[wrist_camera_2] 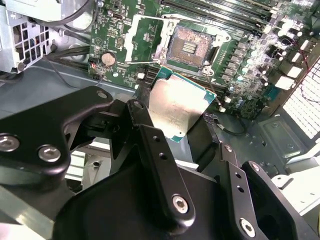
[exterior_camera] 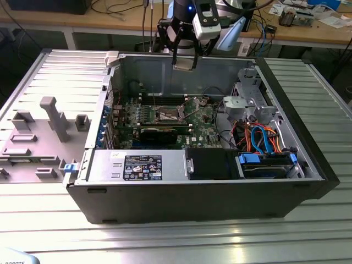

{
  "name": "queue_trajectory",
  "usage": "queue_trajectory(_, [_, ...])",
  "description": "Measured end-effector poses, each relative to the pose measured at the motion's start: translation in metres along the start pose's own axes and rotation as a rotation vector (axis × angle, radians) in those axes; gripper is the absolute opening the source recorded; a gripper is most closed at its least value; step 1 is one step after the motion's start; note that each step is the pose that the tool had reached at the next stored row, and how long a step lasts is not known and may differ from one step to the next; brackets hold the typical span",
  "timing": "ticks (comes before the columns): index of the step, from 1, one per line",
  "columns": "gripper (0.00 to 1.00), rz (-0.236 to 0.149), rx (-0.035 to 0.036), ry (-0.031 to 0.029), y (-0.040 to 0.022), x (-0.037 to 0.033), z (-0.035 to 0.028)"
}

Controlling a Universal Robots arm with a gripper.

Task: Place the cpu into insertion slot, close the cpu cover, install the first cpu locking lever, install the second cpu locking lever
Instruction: 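Place the cpu into insertion slot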

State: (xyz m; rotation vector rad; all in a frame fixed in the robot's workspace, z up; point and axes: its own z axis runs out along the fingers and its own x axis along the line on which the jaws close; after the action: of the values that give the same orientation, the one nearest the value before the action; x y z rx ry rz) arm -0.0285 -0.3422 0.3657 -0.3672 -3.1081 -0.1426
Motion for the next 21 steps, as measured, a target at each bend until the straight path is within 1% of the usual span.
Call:
queue_trajectory(2, [0.54,0.009,0.0,-0.0007,-0.0002,0.0007,0.0001])
queue_trajectory(3, [0.54,0.026,-0.0003,-0.0023,-0.0002,0.0007,0.0004])
queue_trajectory(5, [0.54,0.046,-0.0008,-0.004,-0.0002,0.0007,0.0007])
queue_trajectory(7, [0.54,0.077,-0.0014,-0.0069,-0.0003,0.0007,0.0011])
queue_trajectory(9, [0.54,0.095,-0.0018,-0.0085,-0.0003,0.0008,0.0013])
queue_trajectory(10, [0.54,0.112,-0.0022,-0.01,-0.0004,0.0011,0.0015])
queue_trajectory(12, [0.54,0.133,-0.0027,-0.0118,-0.0005,0.0016,0.0018])
queue_trajectory(18, [0.54,0.167,-0.0032,-0.0149,-0.0009,0.0027,0.0024])
queue_trajectory(21, [0.54,0.192,-0.0037,-0.0172,-0.001,0.0029,0.0028])
